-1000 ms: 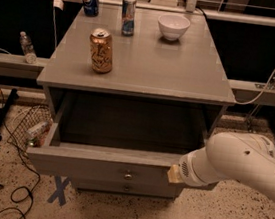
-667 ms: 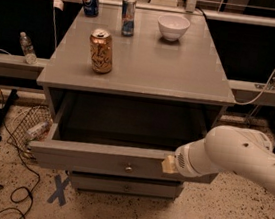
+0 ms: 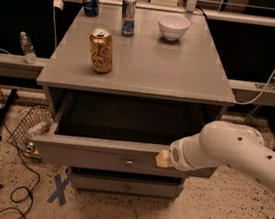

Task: Close top drawer

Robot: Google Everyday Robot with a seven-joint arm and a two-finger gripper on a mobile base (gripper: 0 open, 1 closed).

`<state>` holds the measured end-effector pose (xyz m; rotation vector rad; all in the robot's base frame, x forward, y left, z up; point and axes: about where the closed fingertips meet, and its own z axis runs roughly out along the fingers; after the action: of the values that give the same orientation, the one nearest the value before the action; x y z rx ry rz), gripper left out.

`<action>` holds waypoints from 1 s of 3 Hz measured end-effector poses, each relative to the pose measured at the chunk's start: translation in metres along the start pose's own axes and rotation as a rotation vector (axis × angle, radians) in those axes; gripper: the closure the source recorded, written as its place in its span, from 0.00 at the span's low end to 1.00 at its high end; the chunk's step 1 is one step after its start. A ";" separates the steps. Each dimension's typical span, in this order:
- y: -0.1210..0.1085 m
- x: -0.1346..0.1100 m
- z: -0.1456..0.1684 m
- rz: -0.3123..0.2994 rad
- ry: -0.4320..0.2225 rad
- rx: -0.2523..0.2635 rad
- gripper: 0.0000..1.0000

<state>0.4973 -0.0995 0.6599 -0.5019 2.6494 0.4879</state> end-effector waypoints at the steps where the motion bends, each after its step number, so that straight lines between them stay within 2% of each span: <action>1: 0.000 -0.016 0.022 0.003 -0.062 -0.002 1.00; 2: 0.002 -0.037 0.047 -0.008 -0.129 0.005 1.00; 3: -0.001 -0.072 0.065 -0.035 -0.219 0.002 1.00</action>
Offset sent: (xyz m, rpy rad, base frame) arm 0.0775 0.0484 -0.0362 0.0674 -0.1988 -0.0477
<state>0.5794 -0.0551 0.6356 -0.4648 2.4281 0.4994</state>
